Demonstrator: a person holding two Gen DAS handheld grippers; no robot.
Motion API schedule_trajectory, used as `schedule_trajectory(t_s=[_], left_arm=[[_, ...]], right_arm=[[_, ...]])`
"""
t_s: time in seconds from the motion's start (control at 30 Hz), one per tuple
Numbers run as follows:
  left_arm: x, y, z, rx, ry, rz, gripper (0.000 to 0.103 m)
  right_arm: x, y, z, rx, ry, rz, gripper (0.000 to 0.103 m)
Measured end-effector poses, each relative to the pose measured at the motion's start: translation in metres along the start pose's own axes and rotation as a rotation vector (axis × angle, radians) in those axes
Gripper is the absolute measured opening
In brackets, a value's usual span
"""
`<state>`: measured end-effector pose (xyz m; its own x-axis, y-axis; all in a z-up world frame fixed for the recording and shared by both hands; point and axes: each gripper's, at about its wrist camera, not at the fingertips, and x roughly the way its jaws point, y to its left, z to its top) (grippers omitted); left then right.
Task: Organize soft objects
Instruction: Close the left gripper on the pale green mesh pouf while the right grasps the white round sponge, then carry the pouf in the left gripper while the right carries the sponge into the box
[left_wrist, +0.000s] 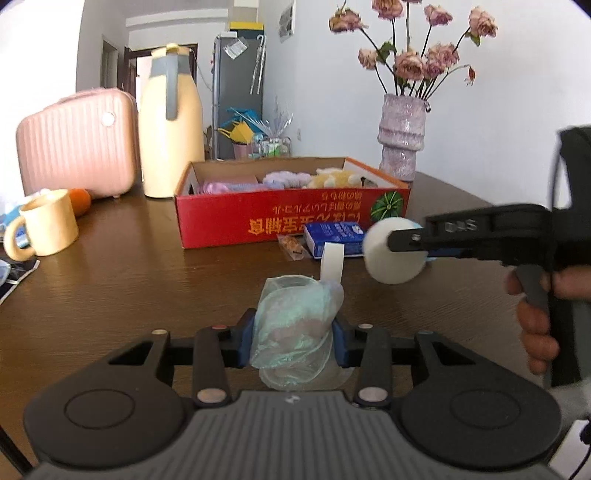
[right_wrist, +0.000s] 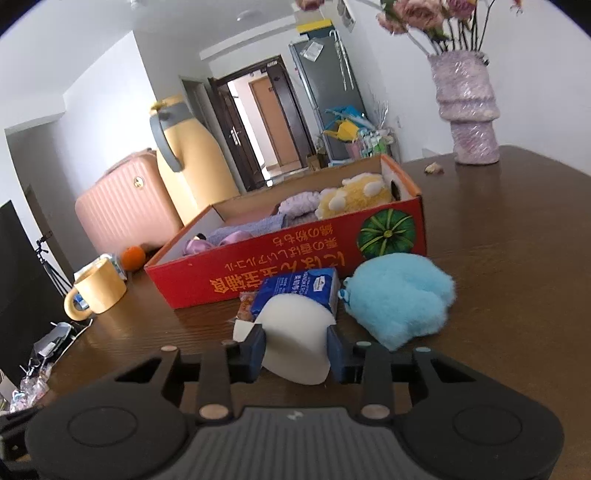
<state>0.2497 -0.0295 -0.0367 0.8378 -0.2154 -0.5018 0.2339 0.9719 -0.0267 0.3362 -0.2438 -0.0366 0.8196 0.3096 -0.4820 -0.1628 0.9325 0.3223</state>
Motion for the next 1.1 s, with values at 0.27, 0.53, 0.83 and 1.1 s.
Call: schedule_trajectory(t_s=[0.27,0.53,0.83,1.1], left_arm=[[-0.042,-0.013,-0.012,0.003,-0.020,-0.014,0.041],[-0.065,-0.029,-0.010,0.030,-0.059,-0.029,0.041],[-0.016,-0.018,0.054,0.037,-0.094,-0.097,0.041],[0.111,0.008,0.172,0.019,-0.069,-0.100,0.044]], right_arm=[[-0.080,0.005,-0.030,-0.027,-0.030,0.019,0.035],[-0.129,0.008,-0.049,-0.053,-0.060,0.018,0.035],[-0.121,0.004,-0.022,-0.038,-0.084,0.075,0.035],[-0.030,-0.006,0.119,-0.036,-0.076,0.165,0.035]])
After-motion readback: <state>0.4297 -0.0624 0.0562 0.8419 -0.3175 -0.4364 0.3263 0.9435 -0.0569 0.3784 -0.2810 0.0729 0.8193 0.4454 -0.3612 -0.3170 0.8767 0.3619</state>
